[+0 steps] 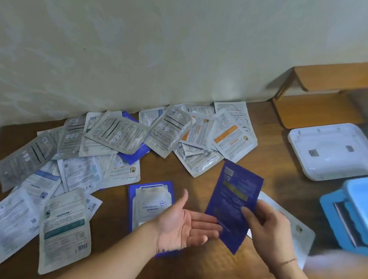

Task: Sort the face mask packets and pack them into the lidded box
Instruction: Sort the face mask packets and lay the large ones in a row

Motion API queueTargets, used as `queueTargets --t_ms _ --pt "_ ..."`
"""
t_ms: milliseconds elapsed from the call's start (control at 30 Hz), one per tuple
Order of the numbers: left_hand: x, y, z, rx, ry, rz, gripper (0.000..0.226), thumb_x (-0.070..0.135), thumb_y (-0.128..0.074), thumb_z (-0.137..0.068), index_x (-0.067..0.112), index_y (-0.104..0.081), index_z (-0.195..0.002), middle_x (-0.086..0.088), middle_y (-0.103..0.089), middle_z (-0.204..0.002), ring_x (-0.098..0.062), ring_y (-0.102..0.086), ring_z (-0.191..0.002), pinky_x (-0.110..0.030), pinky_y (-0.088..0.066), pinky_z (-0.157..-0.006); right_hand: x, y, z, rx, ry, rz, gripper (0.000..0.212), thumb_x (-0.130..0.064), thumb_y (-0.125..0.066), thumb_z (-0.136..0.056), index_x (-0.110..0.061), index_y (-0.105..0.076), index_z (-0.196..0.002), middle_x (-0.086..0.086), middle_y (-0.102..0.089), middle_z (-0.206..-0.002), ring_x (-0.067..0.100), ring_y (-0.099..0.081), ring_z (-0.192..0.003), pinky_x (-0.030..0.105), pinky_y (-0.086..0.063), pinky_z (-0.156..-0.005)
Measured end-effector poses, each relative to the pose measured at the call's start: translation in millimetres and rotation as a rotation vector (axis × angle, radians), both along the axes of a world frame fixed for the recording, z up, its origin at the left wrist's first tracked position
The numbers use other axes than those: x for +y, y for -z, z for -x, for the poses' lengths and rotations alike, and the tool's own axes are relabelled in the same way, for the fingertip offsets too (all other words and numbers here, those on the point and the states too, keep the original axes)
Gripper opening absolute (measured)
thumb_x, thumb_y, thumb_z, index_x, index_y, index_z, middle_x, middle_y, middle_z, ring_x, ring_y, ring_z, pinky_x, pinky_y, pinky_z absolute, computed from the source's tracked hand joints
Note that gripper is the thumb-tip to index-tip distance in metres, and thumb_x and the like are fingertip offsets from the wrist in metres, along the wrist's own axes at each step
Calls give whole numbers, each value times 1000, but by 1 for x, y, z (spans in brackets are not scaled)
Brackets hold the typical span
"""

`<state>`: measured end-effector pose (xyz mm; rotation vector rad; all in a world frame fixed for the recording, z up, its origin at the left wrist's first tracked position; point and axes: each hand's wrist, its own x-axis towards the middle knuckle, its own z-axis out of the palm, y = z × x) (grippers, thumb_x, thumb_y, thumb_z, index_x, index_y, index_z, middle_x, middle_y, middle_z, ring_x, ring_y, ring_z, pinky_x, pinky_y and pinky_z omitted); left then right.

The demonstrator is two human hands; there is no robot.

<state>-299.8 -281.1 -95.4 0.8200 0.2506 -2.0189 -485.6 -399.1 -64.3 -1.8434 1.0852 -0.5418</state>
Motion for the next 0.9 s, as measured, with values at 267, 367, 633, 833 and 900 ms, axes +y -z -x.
queueTargets --t_ms 267,367,633,833,900 --pt "-28 -3 -3 57 -56 269 77 58 -38 -97 1 -34 -149 -28 -30 -153 -42 -27 -144 -55 -16 -120 -4 16 43 18 -387 761 31 -42 -62 -89 -29 -59 -117 -3 -62 -130 25 -50 -132 48 -41 -107" --pt "-32 -11 -6 -66 -67 242 52 28 -53 -96 2 -49 -141 -26 -42 -148 -39 -42 -136 -52 -33 -114 8 16 40 -4 -247 630 32 -35 -60 -92 -35 -55 -123 -1 -56 -138 22 -43 -137 38 -42 -107" --pt "-4 -26 -27 -297 -303 151 35 19 -48 -97 5 -66 -123 -22 -62 -129 -36 -61 -118 -52 -50 -99 56 3 -7 -179 148 -601 28 -19 -60 -92 -23 -59 -119 5 -76 -91 25 -73 -72 45 -59 -55" --pt "49 -13 -80 -1281 -235 -226 11 11 -60 -96 10 -68 -103 -4 -74 -90 -16 -69 -75 -34 -59 -72 88 13 -52 -53 18 -619 31 -10 -63 -91 -19 -55 -119 2 -76 -77 19 -65 -47 28 -46 -37" --pt "62 -7 -90 -1345 -234 -283 12 7 -62 -94 8 -69 -102 -2 -72 -82 -14 -63 -65 -29 -55 -63 98 18 -60 -9 -34 -614 32 -10 -64 -91 -20 -55 -120 1 -75 -72 23 -65 -45 27 -45 -37"
